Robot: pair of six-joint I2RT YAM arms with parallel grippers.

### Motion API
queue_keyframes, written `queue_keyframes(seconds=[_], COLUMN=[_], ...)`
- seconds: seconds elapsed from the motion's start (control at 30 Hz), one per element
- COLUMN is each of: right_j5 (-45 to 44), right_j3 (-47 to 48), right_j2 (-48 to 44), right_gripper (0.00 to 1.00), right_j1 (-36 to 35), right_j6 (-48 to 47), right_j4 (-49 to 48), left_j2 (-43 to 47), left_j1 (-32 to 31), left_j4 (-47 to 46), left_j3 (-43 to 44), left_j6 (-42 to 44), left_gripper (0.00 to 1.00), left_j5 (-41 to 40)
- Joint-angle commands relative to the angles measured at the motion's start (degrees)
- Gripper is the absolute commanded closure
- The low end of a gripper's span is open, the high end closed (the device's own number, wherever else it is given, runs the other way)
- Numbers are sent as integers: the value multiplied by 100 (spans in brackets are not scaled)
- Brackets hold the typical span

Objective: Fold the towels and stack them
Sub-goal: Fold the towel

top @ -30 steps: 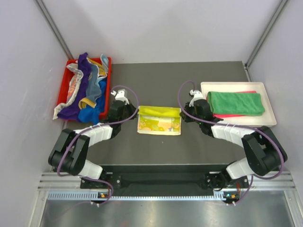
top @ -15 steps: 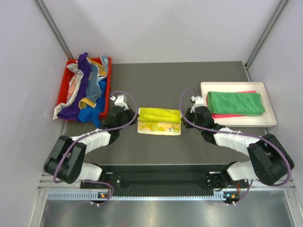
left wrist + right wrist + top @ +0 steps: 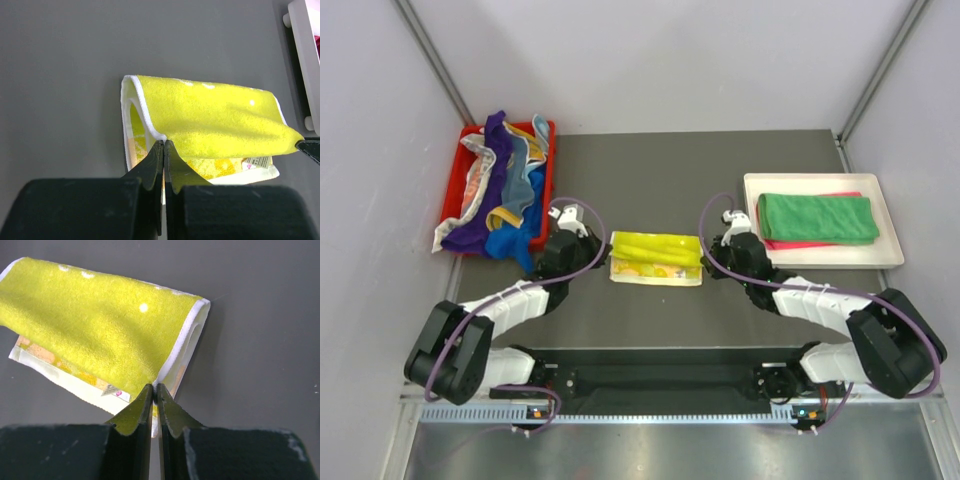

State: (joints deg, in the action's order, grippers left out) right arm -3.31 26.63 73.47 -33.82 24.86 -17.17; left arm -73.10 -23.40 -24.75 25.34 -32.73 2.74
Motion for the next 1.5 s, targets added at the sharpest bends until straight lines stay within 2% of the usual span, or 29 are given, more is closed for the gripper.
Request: queue_keyframes(seconds=[0.0,1.07,1.4,1.47], right_j5=[-152,-249,-284,-293], right_j3=[-53,-413,-554,-598], right_j2=[-166,-263,-88,-44], right_gripper=[94,94,93,91], right_j1=[-168,-502,-573,-590], right_j6=[89,300,423,458], right_j4=[-243,-366,-489,-515], left_j2=[208,569,367,270], left_j1=[-42,-112,-165,-174], left_j4=[-3,418,419,410], left_j3=[-135,-583,-662,-662], left_j6=[-110,-374,-366,-348], left_gripper=[100,100,100,97], left_j5=[51,95,288,332])
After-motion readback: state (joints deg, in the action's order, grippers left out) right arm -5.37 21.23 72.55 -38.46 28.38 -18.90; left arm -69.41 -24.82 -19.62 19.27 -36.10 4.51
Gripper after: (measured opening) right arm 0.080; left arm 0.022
